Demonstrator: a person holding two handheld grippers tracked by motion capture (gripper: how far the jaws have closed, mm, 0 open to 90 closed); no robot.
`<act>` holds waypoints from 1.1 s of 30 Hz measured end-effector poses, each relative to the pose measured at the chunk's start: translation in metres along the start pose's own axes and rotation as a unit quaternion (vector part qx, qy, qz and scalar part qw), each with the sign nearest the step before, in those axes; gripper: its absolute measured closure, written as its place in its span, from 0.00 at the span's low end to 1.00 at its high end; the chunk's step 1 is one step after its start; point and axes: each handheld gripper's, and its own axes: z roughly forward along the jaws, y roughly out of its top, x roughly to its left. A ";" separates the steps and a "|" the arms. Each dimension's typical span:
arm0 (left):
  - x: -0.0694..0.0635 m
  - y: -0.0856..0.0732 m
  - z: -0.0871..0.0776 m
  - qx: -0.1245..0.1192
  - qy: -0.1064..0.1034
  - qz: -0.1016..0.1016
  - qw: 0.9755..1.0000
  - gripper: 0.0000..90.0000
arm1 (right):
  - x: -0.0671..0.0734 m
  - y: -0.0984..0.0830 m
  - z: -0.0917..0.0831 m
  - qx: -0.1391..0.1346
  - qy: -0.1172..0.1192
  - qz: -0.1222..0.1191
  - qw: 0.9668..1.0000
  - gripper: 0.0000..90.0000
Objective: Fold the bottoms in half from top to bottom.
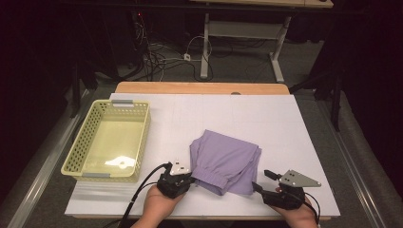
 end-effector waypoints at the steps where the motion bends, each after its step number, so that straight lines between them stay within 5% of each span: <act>1: -0.001 0.000 0.000 -0.002 0.003 0.005 1.000 0.90 | 0.000 0.000 0.000 0.001 0.000 -0.001 1.000 0.39; 13: -0.001 0.000 -0.004 -0.014 0.005 0.015 1.000 0.92 | 0.001 -0.001 -0.004 -0.011 0.002 -0.002 1.000 0.35; 22: 0.002 -0.008 -0.009 -0.037 -0.013 0.011 0.999 0.92 | 0.000 -0.001 -0.005 -0.016 0.002 -0.005 1.000 0.34; 33: 0.005 -0.009 -0.011 -0.033 -0.024 0.002 0.999 0.92 | -0.002 0.000 -0.008 -0.025 0.003 0.005 1.000 0.32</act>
